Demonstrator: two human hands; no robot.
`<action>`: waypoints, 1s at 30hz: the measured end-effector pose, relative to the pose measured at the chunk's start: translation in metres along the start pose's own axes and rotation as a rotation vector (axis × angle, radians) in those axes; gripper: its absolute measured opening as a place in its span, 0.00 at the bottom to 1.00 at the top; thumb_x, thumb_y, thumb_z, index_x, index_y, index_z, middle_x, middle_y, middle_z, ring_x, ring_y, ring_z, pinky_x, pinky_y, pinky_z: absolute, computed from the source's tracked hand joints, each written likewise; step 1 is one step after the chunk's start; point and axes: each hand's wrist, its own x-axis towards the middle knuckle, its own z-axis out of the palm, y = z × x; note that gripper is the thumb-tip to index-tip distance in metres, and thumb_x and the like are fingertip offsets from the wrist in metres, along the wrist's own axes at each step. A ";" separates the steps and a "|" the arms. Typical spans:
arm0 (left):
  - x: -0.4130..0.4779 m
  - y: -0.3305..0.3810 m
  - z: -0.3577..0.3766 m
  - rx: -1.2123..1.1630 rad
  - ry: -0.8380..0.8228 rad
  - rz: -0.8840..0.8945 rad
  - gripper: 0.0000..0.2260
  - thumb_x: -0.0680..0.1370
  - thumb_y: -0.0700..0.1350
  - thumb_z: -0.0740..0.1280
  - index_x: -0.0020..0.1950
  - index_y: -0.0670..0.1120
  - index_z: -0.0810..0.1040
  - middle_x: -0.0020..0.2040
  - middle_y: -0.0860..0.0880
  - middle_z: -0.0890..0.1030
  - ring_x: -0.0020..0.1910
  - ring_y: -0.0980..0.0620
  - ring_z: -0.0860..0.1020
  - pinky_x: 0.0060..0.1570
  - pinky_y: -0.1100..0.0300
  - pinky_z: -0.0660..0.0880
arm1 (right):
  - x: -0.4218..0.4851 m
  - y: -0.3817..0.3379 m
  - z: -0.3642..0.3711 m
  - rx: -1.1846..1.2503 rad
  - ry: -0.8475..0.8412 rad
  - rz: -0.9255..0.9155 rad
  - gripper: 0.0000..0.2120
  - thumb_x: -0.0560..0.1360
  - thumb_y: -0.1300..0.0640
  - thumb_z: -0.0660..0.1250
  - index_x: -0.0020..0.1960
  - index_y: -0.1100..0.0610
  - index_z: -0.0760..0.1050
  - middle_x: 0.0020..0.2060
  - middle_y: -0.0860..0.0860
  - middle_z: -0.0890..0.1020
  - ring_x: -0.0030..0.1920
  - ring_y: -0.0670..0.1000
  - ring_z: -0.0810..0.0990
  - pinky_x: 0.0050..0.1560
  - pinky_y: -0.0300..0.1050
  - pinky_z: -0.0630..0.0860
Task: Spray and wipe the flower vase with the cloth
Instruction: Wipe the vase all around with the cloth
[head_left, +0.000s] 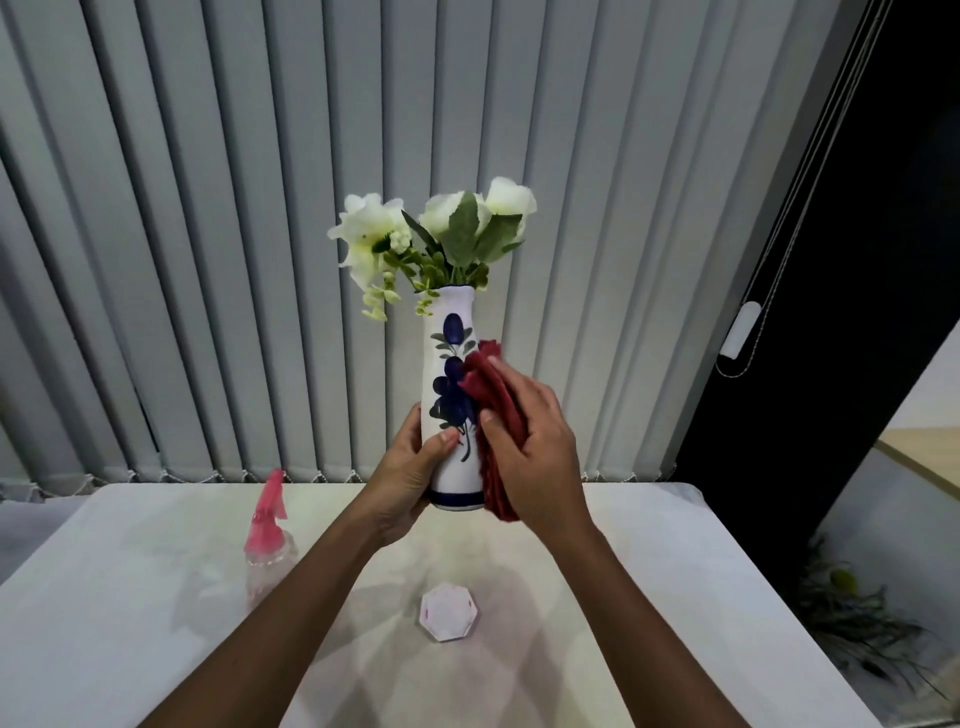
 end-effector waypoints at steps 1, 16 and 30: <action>0.000 0.001 0.000 -0.002 0.005 -0.003 0.16 0.73 0.44 0.69 0.60 0.52 0.73 0.47 0.55 0.85 0.44 0.57 0.83 0.43 0.61 0.81 | -0.008 0.002 0.000 0.004 0.007 -0.012 0.22 0.78 0.58 0.64 0.70 0.43 0.69 0.62 0.48 0.74 0.60 0.40 0.75 0.60 0.26 0.68; -0.008 -0.014 0.013 0.146 -0.084 -0.060 0.25 0.68 0.50 0.71 0.64 0.56 0.71 0.60 0.50 0.81 0.58 0.49 0.80 0.57 0.53 0.78 | 0.036 -0.011 -0.005 -0.140 0.317 -0.210 0.22 0.74 0.64 0.69 0.66 0.52 0.75 0.63 0.56 0.74 0.63 0.52 0.74 0.68 0.39 0.69; -0.010 -0.018 0.022 0.287 0.011 -0.004 0.20 0.71 0.45 0.73 0.59 0.48 0.71 0.57 0.46 0.82 0.51 0.50 0.82 0.51 0.56 0.80 | 0.038 -0.004 -0.003 -0.214 0.394 -0.249 0.17 0.73 0.58 0.72 0.62 0.53 0.79 0.58 0.57 0.73 0.57 0.54 0.75 0.62 0.43 0.75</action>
